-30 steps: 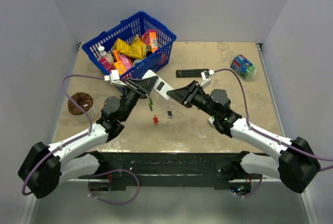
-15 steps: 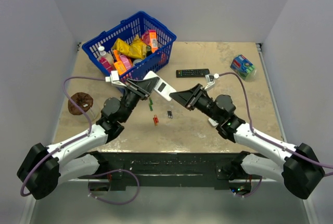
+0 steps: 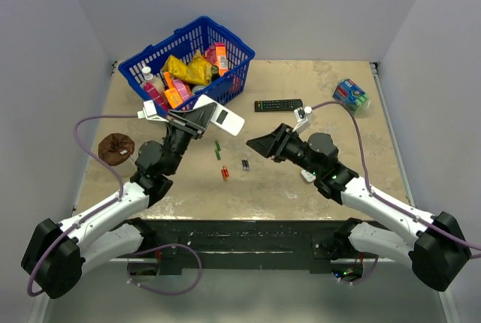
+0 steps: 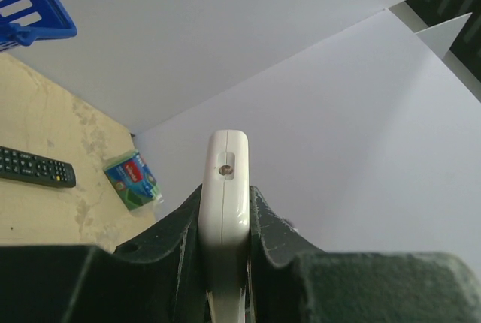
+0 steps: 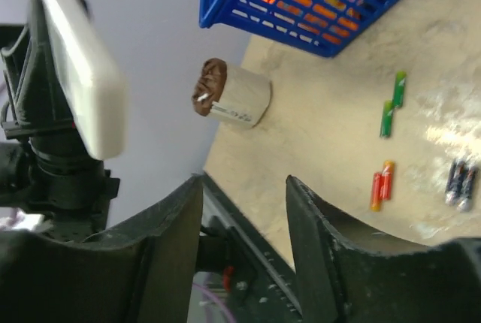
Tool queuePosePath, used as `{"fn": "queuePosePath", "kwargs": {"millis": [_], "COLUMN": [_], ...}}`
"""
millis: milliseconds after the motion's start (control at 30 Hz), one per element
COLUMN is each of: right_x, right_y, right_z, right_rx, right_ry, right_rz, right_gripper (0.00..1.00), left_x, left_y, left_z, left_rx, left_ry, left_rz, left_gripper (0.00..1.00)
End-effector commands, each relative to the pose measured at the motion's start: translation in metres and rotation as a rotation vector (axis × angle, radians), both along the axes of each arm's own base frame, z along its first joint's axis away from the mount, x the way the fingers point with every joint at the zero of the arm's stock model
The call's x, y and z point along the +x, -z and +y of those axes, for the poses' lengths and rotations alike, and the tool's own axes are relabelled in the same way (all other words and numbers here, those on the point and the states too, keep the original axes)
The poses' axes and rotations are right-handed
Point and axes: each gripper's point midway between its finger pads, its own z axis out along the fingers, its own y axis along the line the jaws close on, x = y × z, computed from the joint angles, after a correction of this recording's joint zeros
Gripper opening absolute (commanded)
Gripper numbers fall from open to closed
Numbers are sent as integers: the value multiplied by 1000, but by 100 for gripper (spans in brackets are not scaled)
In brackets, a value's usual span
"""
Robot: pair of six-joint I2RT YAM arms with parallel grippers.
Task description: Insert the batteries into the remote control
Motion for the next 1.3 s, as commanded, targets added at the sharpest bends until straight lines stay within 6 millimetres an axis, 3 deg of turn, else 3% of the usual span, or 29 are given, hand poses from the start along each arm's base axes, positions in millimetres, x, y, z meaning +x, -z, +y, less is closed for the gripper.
{"fn": "queuePosePath", "kwargs": {"millis": [0,33,67,100,133,167,200,233,300,467,667,800,900,1267], "right_x": [6,3,7,9,7,6,4,0,-12,-26,-23,-27,-27,-16], "right_y": [-55,-47,-48,-66,-60,-69,-74,-73,-84,-100,-103,-96,-85,-69], "right_z": [-6,-11,-18,-21,-27,-31,-31,-32,-25,-11,3,14,20,30], "right_rx": [-275,-378,-508,-554,-626,-685,-712,-774,-784,-888,-980,-969,-973,-1050], "right_ry": [-52,-80,-100,-97,-121,-136,-161,-213,-296,-404,-504,-584,-645,-683], "right_rz": [-386,-407,-539,-620,-639,-740,-799,-896,-1032,-1383,-1521,-1561,-1549,-1559], "right_gripper": [60,69,72,73,75,76,76,83,98,98,90,72,65,52], "left_x": [4,8,10,15,16,18,18,19,17,16,12,11,11,15], "left_y": [-4,-1,-13,7,-9,-8,6,-3,6,6,3,11,8,7], "left_z": [2,3,2,0,-1,-3,-8,-8,-17,-36,-45,-46,-50,-62], "left_rx": [54,89,110,197,218,247,305,311,350,416,468,504,499,436], "left_ry": [-6,-6,-6,-3,17,29,58,64,123,233,293,310,328,377], "left_rz": [38,63,64,136,121,135,179,174,206,217,209,233,222,234], "left_gripper": [0,0,0,0,0,0,0,0,0,0,0,0,0,0]}}
